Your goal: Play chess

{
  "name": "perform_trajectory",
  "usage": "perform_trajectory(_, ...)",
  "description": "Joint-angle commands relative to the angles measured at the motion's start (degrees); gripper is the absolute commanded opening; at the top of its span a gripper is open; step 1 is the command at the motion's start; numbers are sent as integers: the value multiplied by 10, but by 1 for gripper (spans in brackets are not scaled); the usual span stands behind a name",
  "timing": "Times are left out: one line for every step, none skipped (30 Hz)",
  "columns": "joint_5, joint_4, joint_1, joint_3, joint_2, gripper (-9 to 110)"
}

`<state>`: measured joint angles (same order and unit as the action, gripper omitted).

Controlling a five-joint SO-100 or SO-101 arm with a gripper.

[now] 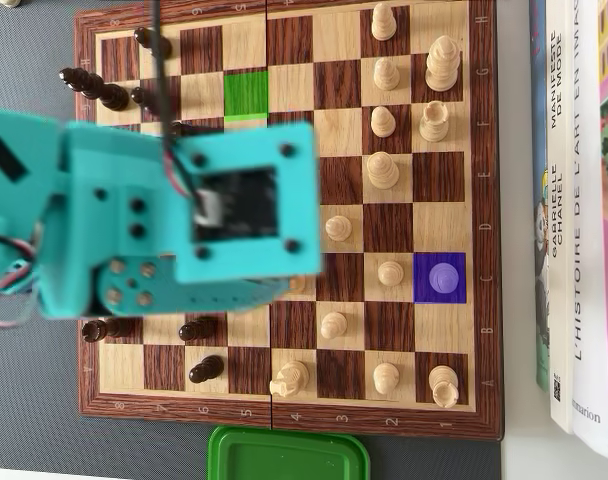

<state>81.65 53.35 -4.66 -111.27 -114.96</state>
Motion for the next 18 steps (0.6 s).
perform_trajectory(-3,2,-7,62,47,13)
perform_trajectory(-3,2,-7,77,67,13)
perform_trajectory(-3,2,-7,92,86,13)
perform_trajectory(-3,2,-7,108,105,13)
perform_trajectory(-3,2,-7,123,122,13)
perform_trajectory(-3,2,-7,137,140,13)
perform_trajectory(-3,2,-8,151,156,13)
perform_trajectory(-3,2,-8,164,175,13)
perform_trajectory(-3,2,-8,178,192,13)
perform_trajectory(-3,2,-11,191,207,13)
perform_trajectory(-3,2,-13,204,222,13)
perform_trajectory(-3,3,-15,215,236,13)
perform_trajectory(-3,8,-17,229,249,13)
perform_trajectory(-3,16,-18,244,263,13)
perform_trajectory(-3,25,-22,260,277,13)
perform_trajectory(-3,36,-29,276,291,13)
perform_trajectory(-3,47,-34,294,305,13)
perform_trajectory(-3,60,-39,312,320,13)
